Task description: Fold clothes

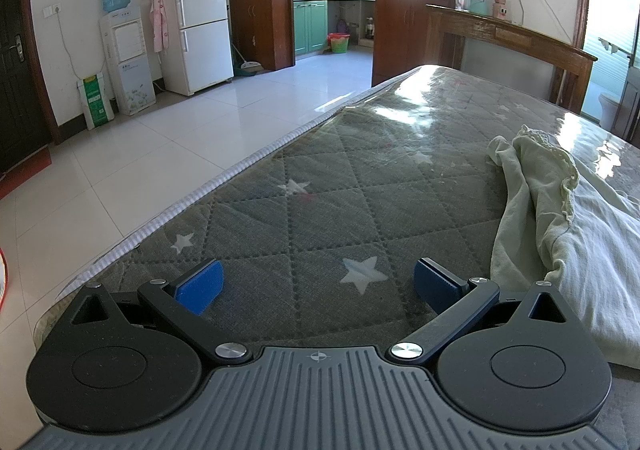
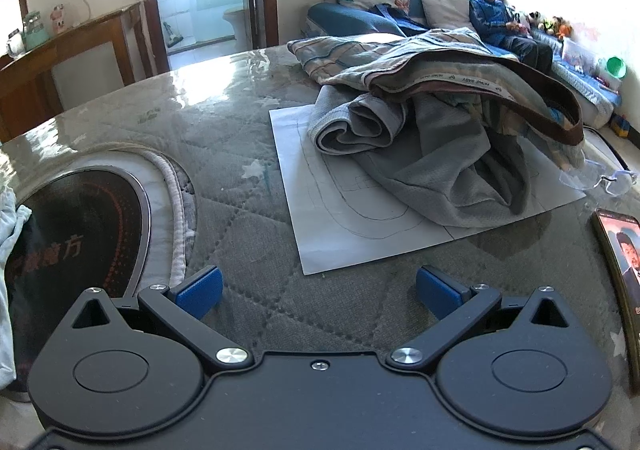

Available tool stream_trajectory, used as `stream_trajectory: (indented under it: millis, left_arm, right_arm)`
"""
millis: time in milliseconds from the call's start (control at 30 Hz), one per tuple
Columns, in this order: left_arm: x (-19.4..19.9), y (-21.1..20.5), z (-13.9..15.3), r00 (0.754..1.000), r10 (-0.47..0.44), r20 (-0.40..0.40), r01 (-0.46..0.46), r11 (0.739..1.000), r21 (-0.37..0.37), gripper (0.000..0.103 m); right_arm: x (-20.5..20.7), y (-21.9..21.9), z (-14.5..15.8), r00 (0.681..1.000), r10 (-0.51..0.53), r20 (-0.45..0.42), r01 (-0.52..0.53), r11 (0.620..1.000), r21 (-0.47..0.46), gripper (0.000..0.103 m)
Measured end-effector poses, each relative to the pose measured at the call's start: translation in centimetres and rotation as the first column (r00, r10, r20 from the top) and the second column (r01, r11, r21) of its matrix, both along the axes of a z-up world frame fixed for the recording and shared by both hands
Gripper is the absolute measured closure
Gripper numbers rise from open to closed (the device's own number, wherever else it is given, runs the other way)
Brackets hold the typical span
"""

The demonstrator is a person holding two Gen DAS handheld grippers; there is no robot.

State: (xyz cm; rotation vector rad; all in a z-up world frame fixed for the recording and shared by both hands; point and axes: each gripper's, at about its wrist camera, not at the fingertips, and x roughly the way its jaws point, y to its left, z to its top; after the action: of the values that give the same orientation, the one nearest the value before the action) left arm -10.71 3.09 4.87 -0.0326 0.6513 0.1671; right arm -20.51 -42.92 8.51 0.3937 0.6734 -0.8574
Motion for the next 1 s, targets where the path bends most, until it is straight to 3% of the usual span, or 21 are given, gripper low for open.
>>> stream_trajectory:
  millis: [333,1000]
  left_arm:
    - [0.02,0.02,-0.04,1.000,0.000,0.000,0.000,1.000,0.000,0.000]
    - [-0.14,0.43,-0.33,1.000,0.000,0.000,0.000,1.000,-0.002,0.000]
  right_arm:
    - [-0.28,0.58,-0.77,0.999,-0.006,0.044,0.009,0.997,-0.075,0.000]
    - [-0.51,0.42,-0.82,0.999,-0.008,0.045,0.011,0.997,-0.080,0.000]
